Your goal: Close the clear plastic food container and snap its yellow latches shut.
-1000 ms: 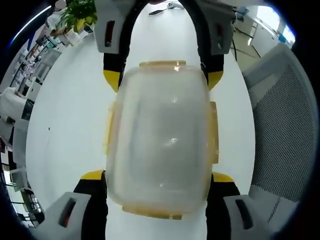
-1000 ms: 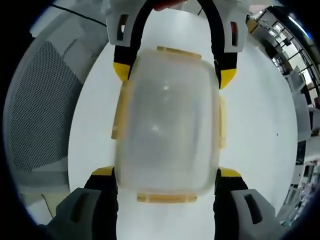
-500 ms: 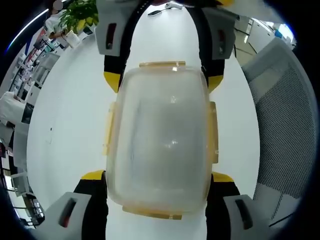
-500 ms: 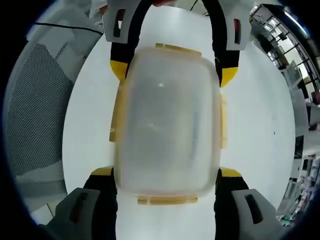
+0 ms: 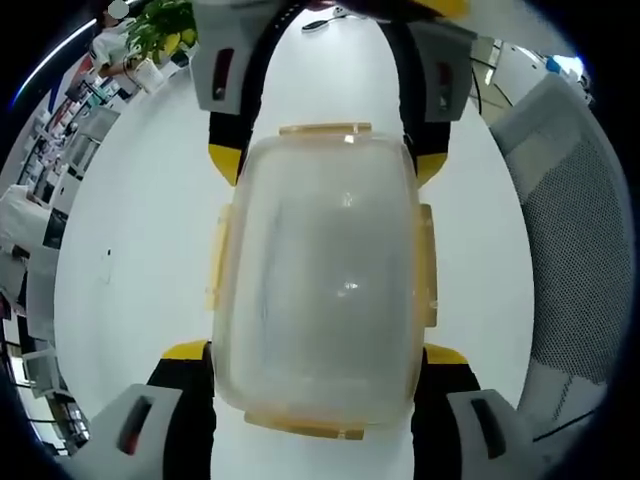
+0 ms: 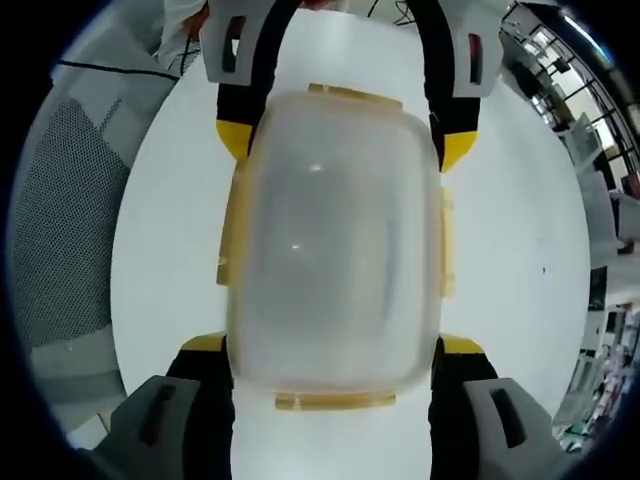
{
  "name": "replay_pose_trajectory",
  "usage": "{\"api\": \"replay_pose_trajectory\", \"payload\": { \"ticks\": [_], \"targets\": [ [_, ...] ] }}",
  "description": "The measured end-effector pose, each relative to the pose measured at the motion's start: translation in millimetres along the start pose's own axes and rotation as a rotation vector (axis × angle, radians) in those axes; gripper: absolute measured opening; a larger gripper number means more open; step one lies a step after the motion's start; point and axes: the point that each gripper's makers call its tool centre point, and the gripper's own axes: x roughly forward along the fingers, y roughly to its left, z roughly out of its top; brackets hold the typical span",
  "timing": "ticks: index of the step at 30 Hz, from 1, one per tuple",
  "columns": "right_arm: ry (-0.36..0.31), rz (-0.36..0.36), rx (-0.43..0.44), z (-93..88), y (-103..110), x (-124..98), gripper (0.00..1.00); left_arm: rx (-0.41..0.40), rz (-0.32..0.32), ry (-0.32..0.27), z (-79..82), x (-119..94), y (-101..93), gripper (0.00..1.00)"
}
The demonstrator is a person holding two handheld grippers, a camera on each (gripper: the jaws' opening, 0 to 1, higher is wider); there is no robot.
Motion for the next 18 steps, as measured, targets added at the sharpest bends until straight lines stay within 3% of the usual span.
{"api": "replay_pose_trajectory", "payload": {
  "ticks": [18],
  "targets": [
    [0.013,-0.015,0.041,-8.1,-57,7,0.79,0.042,0.017,0.015,6.5,15,61.1,0.79]
  ]
}}
